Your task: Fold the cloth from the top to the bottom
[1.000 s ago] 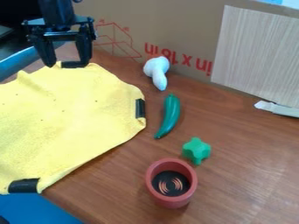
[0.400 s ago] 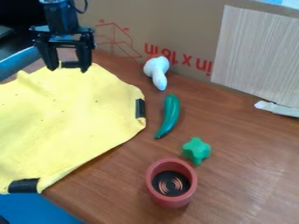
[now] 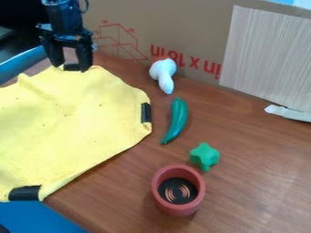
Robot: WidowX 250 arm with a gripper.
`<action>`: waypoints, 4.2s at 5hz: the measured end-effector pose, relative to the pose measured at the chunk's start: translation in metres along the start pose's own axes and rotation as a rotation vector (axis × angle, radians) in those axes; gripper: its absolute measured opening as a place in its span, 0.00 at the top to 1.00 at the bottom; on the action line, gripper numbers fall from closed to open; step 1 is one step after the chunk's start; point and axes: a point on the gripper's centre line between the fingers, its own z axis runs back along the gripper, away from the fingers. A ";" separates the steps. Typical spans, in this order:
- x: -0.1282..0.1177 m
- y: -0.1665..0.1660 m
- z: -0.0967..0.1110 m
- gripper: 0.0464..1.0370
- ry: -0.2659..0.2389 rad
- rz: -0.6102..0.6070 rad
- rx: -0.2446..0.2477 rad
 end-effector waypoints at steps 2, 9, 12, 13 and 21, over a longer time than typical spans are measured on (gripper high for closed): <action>0.025 0.025 -0.008 0.04 -0.042 -0.134 0.013; 0.062 0.055 -0.038 0.04 -0.147 -0.255 0.090; 0.078 0.067 -0.049 0.04 -0.111 -0.233 0.123; 0.081 0.070 -0.054 0.04 -0.090 -0.228 0.132; 0.100 0.075 -0.057 0.99 -0.060 -0.155 0.086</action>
